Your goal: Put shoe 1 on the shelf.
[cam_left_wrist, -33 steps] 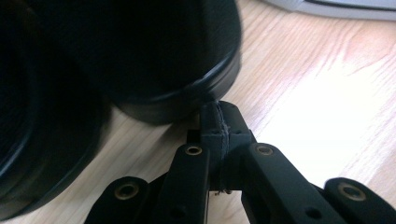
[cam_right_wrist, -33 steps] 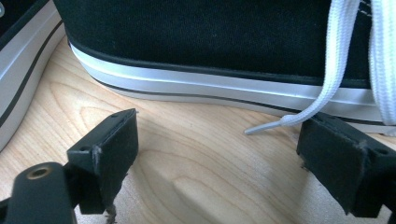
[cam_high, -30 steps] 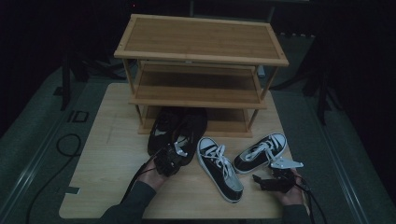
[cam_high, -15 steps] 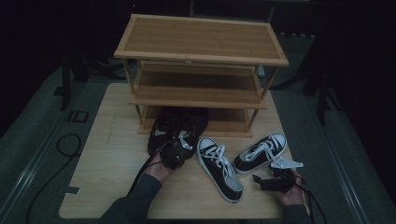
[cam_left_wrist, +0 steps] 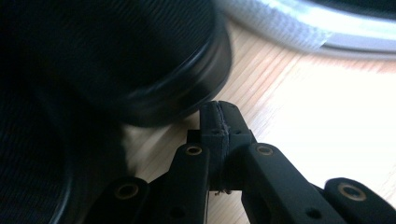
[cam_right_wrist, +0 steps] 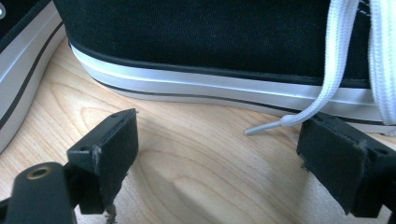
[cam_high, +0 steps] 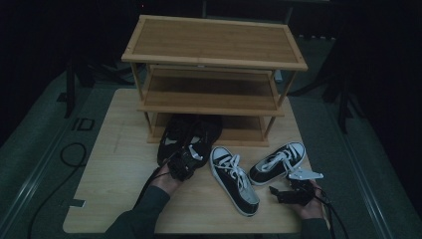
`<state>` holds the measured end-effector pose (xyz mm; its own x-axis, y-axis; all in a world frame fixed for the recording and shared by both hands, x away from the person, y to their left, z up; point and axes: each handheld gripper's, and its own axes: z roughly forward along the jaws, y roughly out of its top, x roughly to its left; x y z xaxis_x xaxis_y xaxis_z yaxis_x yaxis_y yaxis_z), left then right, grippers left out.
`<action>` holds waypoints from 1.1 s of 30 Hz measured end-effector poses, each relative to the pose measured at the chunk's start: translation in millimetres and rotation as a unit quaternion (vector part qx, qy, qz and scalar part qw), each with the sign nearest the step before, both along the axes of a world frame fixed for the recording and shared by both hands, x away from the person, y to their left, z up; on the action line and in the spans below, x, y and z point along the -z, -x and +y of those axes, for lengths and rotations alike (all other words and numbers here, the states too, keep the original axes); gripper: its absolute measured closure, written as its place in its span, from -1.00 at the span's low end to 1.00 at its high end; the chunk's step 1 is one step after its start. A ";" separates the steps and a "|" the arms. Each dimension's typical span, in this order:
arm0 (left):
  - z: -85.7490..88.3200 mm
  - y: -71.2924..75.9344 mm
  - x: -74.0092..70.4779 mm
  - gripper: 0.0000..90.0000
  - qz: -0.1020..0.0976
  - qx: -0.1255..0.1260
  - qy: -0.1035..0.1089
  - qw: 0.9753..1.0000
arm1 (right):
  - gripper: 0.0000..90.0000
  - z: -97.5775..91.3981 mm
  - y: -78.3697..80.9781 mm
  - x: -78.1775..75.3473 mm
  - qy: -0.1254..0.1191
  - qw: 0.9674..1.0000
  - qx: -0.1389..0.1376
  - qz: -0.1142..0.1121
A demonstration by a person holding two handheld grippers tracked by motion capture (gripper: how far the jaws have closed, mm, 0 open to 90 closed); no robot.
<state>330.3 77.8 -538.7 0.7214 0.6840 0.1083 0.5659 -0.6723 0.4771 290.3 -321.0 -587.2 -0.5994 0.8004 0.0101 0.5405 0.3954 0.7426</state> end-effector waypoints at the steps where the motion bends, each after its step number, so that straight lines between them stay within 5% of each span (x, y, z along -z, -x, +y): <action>1: 4.4 -0.9 2.2 1.00 0.001 -0.007 -0.008 1.000 | -0.73 0.1 0.1 0.0 0.001 1.000 0.000 0.000; 24: -19.0 -30.4 8.5 1.00 -0.007 -0.042 -0.006 0.999 | -0.73 -0.3 -0.2 0.0 -0.002 1.000 0.000 0.000; 33: -5.6 -29.5 1.6 1.00 -0.021 -0.074 -0.016 0.997 | -0.73 -0.2 -0.2 0.0 -0.002 1.000 0.000 0.000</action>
